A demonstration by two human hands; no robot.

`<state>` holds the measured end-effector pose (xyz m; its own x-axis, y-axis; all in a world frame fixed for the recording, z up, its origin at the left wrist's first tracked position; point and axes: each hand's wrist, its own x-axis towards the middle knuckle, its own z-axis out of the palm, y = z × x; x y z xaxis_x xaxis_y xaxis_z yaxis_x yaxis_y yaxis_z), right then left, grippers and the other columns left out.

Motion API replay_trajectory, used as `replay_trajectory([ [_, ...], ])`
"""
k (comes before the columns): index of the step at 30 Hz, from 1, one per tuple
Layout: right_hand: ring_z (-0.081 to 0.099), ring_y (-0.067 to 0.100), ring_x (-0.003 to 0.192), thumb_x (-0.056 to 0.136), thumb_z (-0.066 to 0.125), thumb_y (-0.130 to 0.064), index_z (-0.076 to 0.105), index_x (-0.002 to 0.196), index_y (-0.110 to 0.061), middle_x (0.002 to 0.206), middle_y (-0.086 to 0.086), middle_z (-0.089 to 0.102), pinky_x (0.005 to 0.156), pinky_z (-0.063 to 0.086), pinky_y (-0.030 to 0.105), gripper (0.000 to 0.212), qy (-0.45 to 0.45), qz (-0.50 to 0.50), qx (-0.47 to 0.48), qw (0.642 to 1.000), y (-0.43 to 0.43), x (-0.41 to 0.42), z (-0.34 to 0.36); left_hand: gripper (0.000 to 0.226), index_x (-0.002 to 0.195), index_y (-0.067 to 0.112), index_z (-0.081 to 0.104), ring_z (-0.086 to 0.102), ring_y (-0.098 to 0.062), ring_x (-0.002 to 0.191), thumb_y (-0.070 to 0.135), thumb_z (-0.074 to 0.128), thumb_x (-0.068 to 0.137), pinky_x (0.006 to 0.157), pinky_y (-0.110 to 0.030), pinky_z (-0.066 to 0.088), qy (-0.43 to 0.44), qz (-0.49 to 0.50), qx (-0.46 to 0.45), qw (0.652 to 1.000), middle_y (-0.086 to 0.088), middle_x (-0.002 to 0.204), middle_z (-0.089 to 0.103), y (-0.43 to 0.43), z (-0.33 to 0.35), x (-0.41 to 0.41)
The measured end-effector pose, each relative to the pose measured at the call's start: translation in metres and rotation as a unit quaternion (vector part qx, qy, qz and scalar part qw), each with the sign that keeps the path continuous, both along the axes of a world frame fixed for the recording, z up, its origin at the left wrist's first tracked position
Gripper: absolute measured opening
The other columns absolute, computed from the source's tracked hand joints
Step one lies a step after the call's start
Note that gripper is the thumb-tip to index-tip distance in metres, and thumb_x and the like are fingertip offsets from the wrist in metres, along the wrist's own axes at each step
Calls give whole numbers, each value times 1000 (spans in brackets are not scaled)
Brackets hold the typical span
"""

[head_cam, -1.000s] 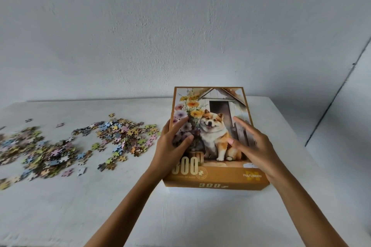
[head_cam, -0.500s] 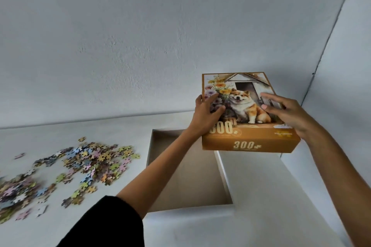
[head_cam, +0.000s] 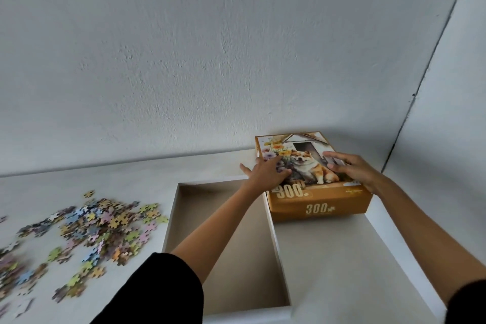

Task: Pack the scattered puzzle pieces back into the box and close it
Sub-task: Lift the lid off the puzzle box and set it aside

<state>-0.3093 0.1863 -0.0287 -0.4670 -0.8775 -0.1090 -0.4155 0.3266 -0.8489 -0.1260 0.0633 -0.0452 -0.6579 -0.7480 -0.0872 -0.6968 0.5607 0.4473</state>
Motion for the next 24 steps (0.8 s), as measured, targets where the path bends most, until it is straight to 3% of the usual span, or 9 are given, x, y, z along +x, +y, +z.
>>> replay_trajectory([
  [8, 26, 31, 138, 88, 55, -19, 45, 132, -23, 149, 9, 31, 109, 27, 44, 44, 4, 11, -14, 1000, 4, 22, -20, 56, 136, 23, 33, 27, -34, 136, 51, 44, 89, 107, -68, -4, -36, 4, -23, 999, -19, 143, 37, 11, -3, 29],
  [13, 27, 32, 137, 90, 52, -24, 43, 132, -27, 150, 9, 31, 110, 27, 49, 44, 31, 18, -13, 999, 12, 29, -27, 56, 139, 26, 29, 26, -36, 137, 51, 40, 90, 109, -65, -1, -44, -1, -42, 998, -21, 147, 28, 22, -2, 41],
  [16, 32, 32, 134, 91, 51, -25, 44, 132, -22, 146, 13, 36, 107, 29, 45, 42, 99, 9, -7, 995, 13, 36, -24, 58, 142, 28, 25, 20, -38, 139, 52, 40, 91, 110, -62, 4, -35, -25, -69, 997, -18, 152, 17, 24, 0, 54],
  [20, 38, 32, 130, 89, 53, -20, 50, 129, -14, 139, 18, 44, 102, 34, 40, 40, 204, -44, -104, 972, 18, 70, -10, 54, 141, 27, 29, 15, -28, 143, 44, 43, 92, 114, -55, 8, 24, -16, -119, 992, -10, 155, 17, 26, 8, 99],
  [24, 45, 22, 124, 85, 60, -15, 54, 125, -16, 131, 9, 53, 97, 42, 36, 40, 178, 41, -186, 966, 32, 138, -5, 49, 137, 29, 37, 19, -25, 142, 38, 49, 91, 116, -52, 13, 34, 48, -138, 989, -8, 153, 21, 24, 5, 173],
])
